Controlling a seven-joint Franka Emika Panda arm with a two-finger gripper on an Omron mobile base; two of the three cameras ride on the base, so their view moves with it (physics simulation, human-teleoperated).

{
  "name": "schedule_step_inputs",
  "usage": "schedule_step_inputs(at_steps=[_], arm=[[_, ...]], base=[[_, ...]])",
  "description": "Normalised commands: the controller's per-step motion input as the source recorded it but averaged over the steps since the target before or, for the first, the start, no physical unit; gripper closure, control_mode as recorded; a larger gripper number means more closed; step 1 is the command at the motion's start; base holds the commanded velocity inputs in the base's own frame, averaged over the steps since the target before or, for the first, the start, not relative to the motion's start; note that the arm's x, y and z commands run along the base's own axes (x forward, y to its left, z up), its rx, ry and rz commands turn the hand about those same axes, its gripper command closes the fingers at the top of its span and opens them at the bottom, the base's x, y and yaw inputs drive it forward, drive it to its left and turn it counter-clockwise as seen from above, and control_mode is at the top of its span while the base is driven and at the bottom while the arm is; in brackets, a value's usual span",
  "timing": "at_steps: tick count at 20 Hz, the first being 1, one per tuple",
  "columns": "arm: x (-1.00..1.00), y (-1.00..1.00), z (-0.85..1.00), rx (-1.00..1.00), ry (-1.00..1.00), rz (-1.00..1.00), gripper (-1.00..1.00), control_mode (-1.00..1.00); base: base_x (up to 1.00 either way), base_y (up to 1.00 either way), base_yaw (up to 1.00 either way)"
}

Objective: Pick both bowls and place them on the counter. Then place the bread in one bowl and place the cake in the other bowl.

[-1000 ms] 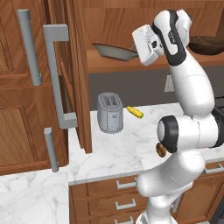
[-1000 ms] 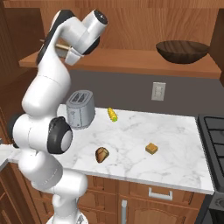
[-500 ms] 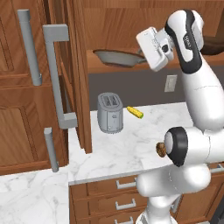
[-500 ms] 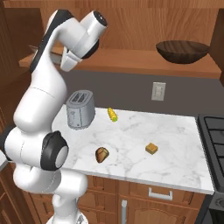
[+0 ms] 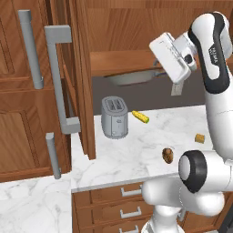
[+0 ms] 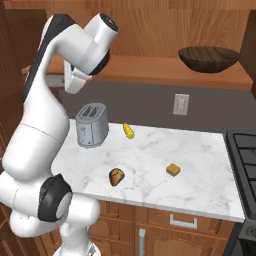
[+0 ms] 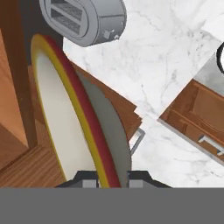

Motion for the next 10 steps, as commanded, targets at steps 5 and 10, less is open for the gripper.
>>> schedule_step_inputs(at_steps=[5, 10], arm=[[-0.56, -0.23, -0.40, -0.09, -0.20, 0.08, 1.00, -1.00], [-0.35, -0.15, -0.49, -0.01, -0.38, 0.03, 1.00, -1.00]], base=[[0.00, 0.00, 0.00], [0.00, 0.00, 0.00]])
